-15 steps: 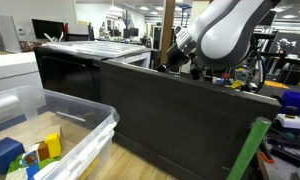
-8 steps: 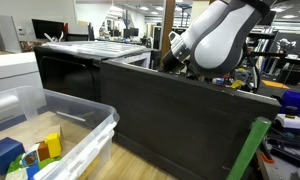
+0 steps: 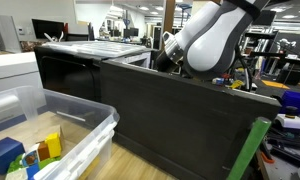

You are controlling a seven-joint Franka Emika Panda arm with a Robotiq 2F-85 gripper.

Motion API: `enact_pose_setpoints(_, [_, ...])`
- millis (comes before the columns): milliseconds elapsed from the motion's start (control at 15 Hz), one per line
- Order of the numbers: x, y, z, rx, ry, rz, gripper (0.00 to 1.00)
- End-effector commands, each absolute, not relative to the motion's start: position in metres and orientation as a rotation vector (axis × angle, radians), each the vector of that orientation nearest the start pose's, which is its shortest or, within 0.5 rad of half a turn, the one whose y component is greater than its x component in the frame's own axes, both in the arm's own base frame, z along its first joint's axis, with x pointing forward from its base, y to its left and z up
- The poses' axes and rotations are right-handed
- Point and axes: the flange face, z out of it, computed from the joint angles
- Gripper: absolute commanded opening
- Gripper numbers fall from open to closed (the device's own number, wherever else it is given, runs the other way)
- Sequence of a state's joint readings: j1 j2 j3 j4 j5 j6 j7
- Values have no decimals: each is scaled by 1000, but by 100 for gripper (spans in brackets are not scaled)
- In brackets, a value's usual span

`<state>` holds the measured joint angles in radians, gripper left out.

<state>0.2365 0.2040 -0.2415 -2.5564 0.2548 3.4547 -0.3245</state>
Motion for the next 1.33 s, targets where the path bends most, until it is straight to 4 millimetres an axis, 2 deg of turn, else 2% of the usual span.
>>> enact_pose_setpoints(0, [497,-32,277,-3094,-109,-1107,100])
enact_pose_setpoints(400, [507,-3,272,-3024,-135,-1091,100])
enact_pose_setpoints(933, [534,4,248,-3013,-181,-1066,100])
enact_pose_setpoints(1267, [542,12,244,-2996,-175,-1066,100])
